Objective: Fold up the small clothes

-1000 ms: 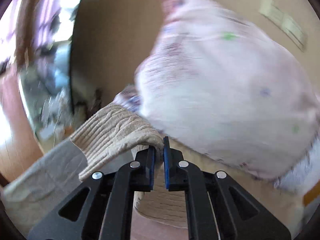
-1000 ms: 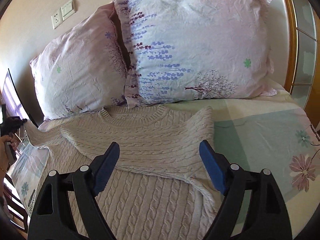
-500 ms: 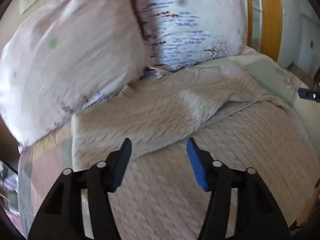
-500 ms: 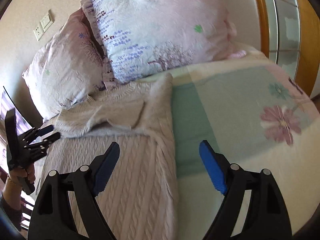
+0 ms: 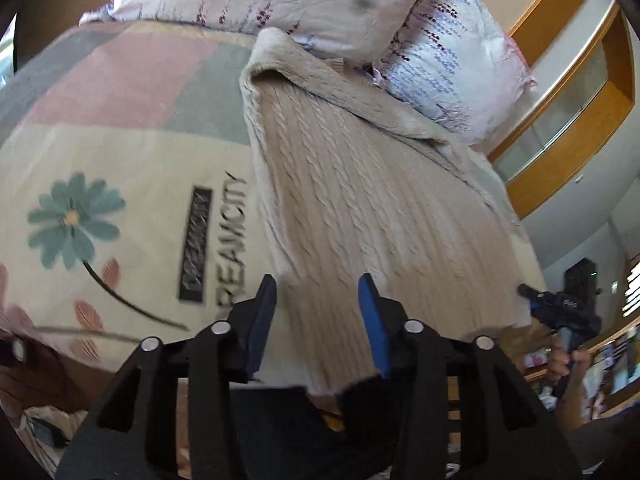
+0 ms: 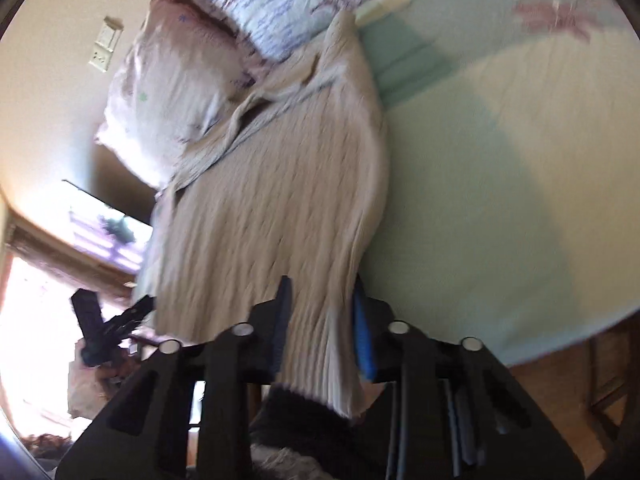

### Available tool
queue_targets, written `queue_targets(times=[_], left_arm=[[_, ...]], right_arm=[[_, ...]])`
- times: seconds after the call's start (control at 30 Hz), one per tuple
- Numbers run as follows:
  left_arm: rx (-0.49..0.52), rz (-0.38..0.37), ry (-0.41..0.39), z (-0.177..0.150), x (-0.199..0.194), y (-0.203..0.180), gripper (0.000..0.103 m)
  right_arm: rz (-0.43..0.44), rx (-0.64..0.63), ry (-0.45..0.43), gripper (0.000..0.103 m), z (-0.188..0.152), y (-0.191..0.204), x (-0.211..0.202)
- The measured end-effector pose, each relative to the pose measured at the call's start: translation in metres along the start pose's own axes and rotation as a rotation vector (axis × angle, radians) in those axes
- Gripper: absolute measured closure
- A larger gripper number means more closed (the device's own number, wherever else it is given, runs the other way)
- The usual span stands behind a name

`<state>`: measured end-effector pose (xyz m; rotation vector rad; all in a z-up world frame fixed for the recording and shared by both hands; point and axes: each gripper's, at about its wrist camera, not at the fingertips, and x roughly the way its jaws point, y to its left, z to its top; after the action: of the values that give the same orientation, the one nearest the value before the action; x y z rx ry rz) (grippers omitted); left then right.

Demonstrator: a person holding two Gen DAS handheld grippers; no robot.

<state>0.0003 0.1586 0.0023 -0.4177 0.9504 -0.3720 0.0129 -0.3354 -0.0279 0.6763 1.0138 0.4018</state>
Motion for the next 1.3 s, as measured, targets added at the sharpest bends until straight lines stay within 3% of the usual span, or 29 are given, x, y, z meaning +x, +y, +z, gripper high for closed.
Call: queue_targets(times=[0.03, 0.07, 0.17, 0.3, 0.37, 0.43, 0.67, 0.77, 0.83, 0.97, 1.0, 1.03, 1.07, 1.1, 1.13, 1.23, 1.3], left_arm=[[-0.008, -0.011, 0.004, -0.006, 0.002, -0.003, 0.066], [0.005, 0.002, -0.016, -0.013, 0.001, -0.008, 0.067], [-0.001, -0.012, -0.021, -0.019, 0.001, -0.016, 0.073], [-0.04, -0.068, -0.007, -0.015, 0.007, -0.015, 0.094], [-0.039, -0.102, -0.012, -0.001, 0.01, -0.016, 0.095], [-0.03, -0.121, -0.04, 0.026, 0.008, -0.016, 0.096], [-0.025, -0.009, -0.309, 0.189, 0.003, -0.009, 0.096], [0.002, 0.086, -0.347, 0.248, 0.043, -0.015, 0.096], [0.039, 0.145, -0.331, 0.276, 0.082, -0.018, 0.096], [0.08, 0.264, -0.202, 0.297, 0.152, -0.022, 0.085], [0.084, 0.249, -0.194, 0.294, 0.152, -0.022, 0.064], [0.089, 0.226, -0.217, 0.289, 0.144, -0.022, 0.049], [0.091, 0.219, -0.275, 0.28, 0.128, -0.021, 0.014], [0.094, 0.203, -0.319, 0.272, 0.113, -0.018, 0.008], [0.092, 0.171, -0.32, 0.267, 0.103, -0.013, 0.008], [-0.01, 0.116, -0.228, 0.255, 0.094, 0.015, 0.008], [-0.098, 0.095, -0.129, 0.244, 0.104, 0.037, 0.018]], right_arm=[[0.03, 0.002, 0.013, 0.09, -0.008, 0.0, 0.002], [0.048, 0.003, 0.027, 0.092, -0.013, 0.001, 0.004], [0.067, -0.007, 0.016, 0.093, -0.018, 0.007, 0.005], [0.138, -0.011, -0.038, 0.095, -0.008, 0.013, -0.003], [0.172, -0.029, -0.087, 0.095, 0.005, 0.019, -0.009], [0.197, -0.051, -0.146, 0.095, 0.029, 0.028, -0.015], [0.284, -0.043, -0.368, 0.095, 0.157, 0.059, 0.004], [0.242, 0.028, -0.436, 0.095, 0.217, 0.059, 0.037], [0.153, 0.098, -0.457, 0.095, 0.252, 0.05, 0.067], [-0.078, 0.226, -0.338, 0.092, 0.293, 0.018, 0.129], [-0.083, 0.237, -0.315, 0.083, 0.294, 0.015, 0.133], [-0.062, 0.224, -0.306, 0.061, 0.291, 0.013, 0.129], [-0.055, 0.196, -0.322, 0.047, 0.288, 0.014, 0.123], [-0.07, 0.161, -0.354, 0.022, 0.282, 0.017, 0.113], [-0.08, 0.117, -0.397, 0.015, 0.276, 0.02, 0.1], [-0.067, 0.056, -0.422, 0.015, 0.266, 0.022, 0.076], [-0.039, 0.069, -0.411, 0.015, 0.264, 0.017, 0.067]])
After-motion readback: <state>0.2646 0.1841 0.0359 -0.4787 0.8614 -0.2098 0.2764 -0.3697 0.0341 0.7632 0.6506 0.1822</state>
